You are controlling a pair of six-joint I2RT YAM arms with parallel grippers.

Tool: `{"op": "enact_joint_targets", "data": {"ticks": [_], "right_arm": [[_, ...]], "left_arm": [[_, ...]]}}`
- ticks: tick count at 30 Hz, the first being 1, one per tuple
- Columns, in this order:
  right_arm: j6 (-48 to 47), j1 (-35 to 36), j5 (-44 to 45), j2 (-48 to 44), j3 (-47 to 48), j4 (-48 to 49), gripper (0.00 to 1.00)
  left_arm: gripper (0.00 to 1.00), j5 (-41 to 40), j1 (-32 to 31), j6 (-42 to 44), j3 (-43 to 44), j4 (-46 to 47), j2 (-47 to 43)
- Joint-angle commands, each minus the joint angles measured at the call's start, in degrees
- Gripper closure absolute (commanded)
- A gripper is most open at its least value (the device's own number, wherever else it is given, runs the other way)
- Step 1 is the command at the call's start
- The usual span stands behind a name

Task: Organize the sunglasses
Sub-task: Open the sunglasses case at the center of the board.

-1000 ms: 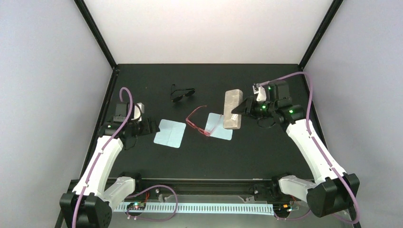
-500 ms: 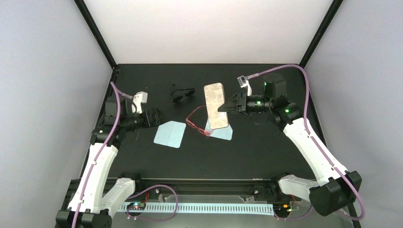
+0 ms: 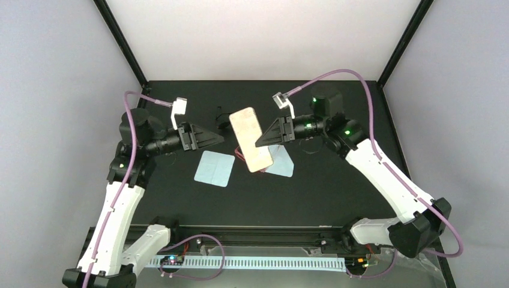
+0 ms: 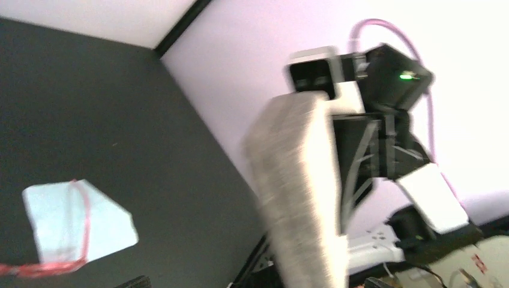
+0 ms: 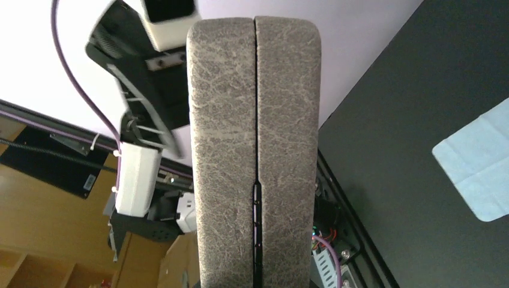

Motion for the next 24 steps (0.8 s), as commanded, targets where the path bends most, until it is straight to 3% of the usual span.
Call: {"op": "enact_joint_targets", "data": {"ticks": [1, 12, 22, 24], "right_arm": [[-1.36, 3.52, -2.55, 1.78, 3.49, 1.30, 0.88], [-4.27, 9.80, -6.65, 6.59, 10.20, -0.49, 0.88], [-5.59, 11.72, -7.16, 9.28, 13.57, -1.38, 0.89], [-6.72, 11.73, -6.54, 9.67, 14.55, -2.97, 0.89]], "left_arm": [[0.08, 5.24, -2.71, -3.23, 5.63, 6.48, -0.53], [0.25, 5.98, -4.18, -6.46, 7.28, 8.34, 0.66], [0.79, 4.90, -4.47, -7.69, 6.83, 7.85, -1.72], [0.85, 3.96, -4.47, -7.99, 6.79, 7.10, -2.19]]}}
